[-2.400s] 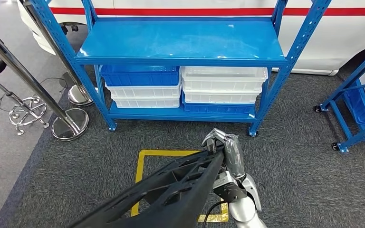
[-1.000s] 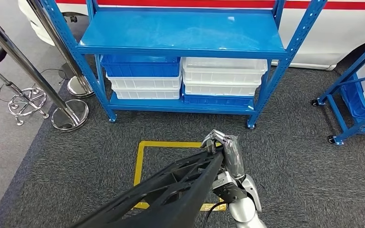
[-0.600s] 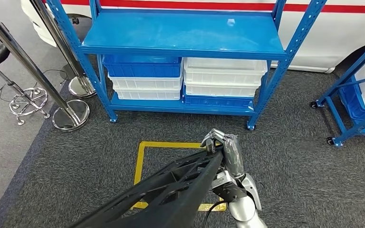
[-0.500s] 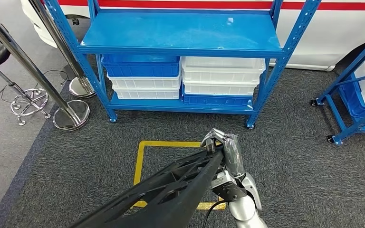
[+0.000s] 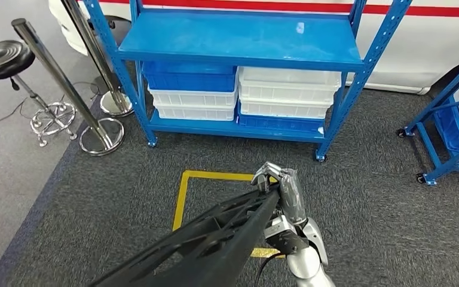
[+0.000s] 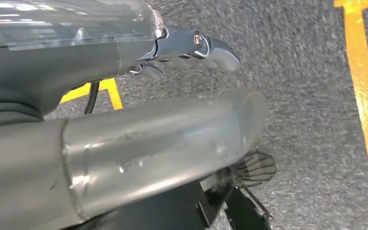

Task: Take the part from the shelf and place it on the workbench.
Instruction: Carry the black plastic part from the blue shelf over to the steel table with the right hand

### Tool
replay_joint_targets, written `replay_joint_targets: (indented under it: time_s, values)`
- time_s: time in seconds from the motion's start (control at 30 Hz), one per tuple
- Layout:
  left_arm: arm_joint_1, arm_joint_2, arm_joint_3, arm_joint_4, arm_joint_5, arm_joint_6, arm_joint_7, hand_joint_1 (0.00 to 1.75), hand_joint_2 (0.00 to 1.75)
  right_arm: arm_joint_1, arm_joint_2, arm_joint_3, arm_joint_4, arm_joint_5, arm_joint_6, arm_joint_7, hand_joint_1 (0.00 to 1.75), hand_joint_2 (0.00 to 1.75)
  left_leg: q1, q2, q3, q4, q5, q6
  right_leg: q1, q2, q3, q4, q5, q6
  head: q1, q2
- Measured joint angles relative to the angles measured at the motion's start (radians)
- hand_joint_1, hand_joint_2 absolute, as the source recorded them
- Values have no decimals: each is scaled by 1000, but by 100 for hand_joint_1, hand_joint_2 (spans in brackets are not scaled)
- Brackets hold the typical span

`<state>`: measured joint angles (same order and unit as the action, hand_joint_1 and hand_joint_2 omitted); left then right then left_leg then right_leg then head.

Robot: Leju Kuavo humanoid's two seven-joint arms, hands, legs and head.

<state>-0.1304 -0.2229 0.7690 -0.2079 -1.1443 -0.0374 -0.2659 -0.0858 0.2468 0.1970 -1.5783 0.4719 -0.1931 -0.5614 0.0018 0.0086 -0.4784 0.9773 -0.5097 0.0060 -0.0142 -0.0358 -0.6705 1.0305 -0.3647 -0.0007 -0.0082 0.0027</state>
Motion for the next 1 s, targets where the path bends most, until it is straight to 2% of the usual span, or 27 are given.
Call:
replay_joint_targets:
  time_s: [0.03,0.07,0.1,0.17,0.2,0.23,0.27,0.3,0.33,0.37,0.4,0.43,0.5,0.53,0.57,0.6,0.67,0.7,0.73,0.77,0.8,0.83,0.9,0.93,1.0]
  values:
    - [0,0,0,0,0,0,0,0,0,0,0,0,0,0,0,0,175,0,2,-1,-5,-5,11,8,0,4,-4,4,-10,6,0,0]
    - [0,0,1,0,0,0,0,0,0,0,0,0,0,0,0,0,175,0,5,-1,-13,-9,24,17,0,10,-12,24,-38,10,0,0]
    - [-1,0,1,0,0,0,0,0,0,1,-1,0,0,0,0,0,175,0,7,-2,-23,-12,37,24,0,17,-26,66,-85,13,0,0]
    - [-1,0,1,0,0,0,0,0,0,2,-1,-1,0,0,-1,0,175,0,5,-8,-51,-9,56,32,0,27,-55,190,-182,15,0,0]
    - [0,0,2,0,0,0,0,0,0,3,-2,-1,0,0,-1,0,175,0,4,-13,-65,-7,65,31,0,29,-61,243,-203,16,0,0]
    - [0,0,2,0,0,0,0,0,0,3,-2,-1,1,0,-1,0,175,0,3,-19,-80,-2,74,29,0,30,-53,267,-201,16,0,0]
    - [0,0,2,0,0,0,0,0,0,4,-2,-1,1,0,-1,0,175,0,3,-27,-94,3,81,27,0,32,-28,257,-182,15,0,0]
    - [0,0,2,0,0,0,-1,0,0,4,-2,-1,1,0,-1,0,175,0,3,-35,-108,10,86,24,0,38,14,211,-156,13,0,0]
    - [0,-1,3,0,0,0,-1,0,0,3,-2,-1,1,0,-1,0,175,0,4,-44,-121,18,91,21,-1,56,63,145,-145,8,0,0]
    - [-1,-1,3,0,0,0,-1,0,0,3,-2,-1,0,0,-1,0,175,0,3,-51,-132,27,95,17,-1,77,107,79,-144,3,0,0]
    - [-2,-2,3,0,0,0,-1,0,0,4,-2,-2,0,1,-1,-1,175,0,4,-59,-140,33,100,12,0,94,136,34,-149,-2,0,0]
    - [-2,-2,3,0,0,0,-2,0,0,4,-2,-2,-1,2,-1,-1,175,0,5,-67,-147,36,106,6,1,104,149,9,-159,-5,0,0]
    - [0,-2,3,0,0,0,-2,0,0,4,-1,-3,-2,2,-2,-2,175,0,6,-82,-154,36,117,-7,1,89,147,3,-151,-11,0,0]
    - [1,-2,4,0,0,0,-1,0,0,3,-1,-3,-2,2,-1,-2,175,0,6,-77,-160,41,112,-14,-1,78,144,-1,-145,-17,0,0]
    - [2,-1,4,0,0,0,-1,0,0,3,0,-3,-2,2,-1,-3,175,0,6,-65,-169,58,92,-20,-4,67,139,-4,-137,-23,0,0]
    - [2,-1,4,0,0,0,-1,0,0,2,0,-3,-2,2,-1,-3,175,0,7,-48,-181,94,58,-26,-7,55,133,-6,-129,-28,0,0]
    - [1,-1,4,0,0,0,-2,0,0,3,0,-3,-2,2,-1,-3,175,0,13,-23,-217,212,-28,-40,-6,33,118,-6,-117,-33,-1,0]
    - [1,-1,4,0,0,0,-2,0,0,3,0,-3,-2,2,-1,-3,175,0,17,-20,-230,270,-53,-47,-6,21,109,-5,-111,-33,-1,0]
    - [1,-1,4,0,0,0,-2,0,0,4,0,-3,-2,2,-1,-3,175,0,20,-17,-232,306,-57,-53,-6,11,99,-4,-105,-32,-1,0]
    - [2,-1,4,0,0,0,-2,0,0,4,0,-3,-2,2,-1,-3,175,0,23,-15,-218,307,-41,-58,-7,1,89,-2,-99,-29,-1,0]
    - [2,-1,4,0,0,1,-2,0,0,4,0,-3,-2,2,-1,-3,175,0,25,-11,-185,274,-13,-60,-7,-7,81,0,-95,-26,-1,0]
    - [2,-1,4,0,0,3,-4,0,0,4,0,-3,-2,2,-1,-3,175,0,26,-2,-138,212,13,-60,-8,-14,74,2,-90,-22,-1,0]
    - [0,-2,4,0,0,10,-9,0,0,3,0,-4,-3,2,-1,-3,175,0,22,19,-48,79,22,-52,-7,-27,64,6,-82,-10,-1,0]
    - [-1,-3,4,0,0,15,-11,0,0,3,0,-4,-4,3,-1,-4,175,0,18,25,-25,38,15,-44,-6,-33,62,6,-77,-3,-1,0]
    - [2,-5,4,0,0,20,-12,0,0,3,0,-5,-5,3,-1,-4,175,0,12,19,-23,13,9,-24,-7,-44,61,3,-67,12,0,0]
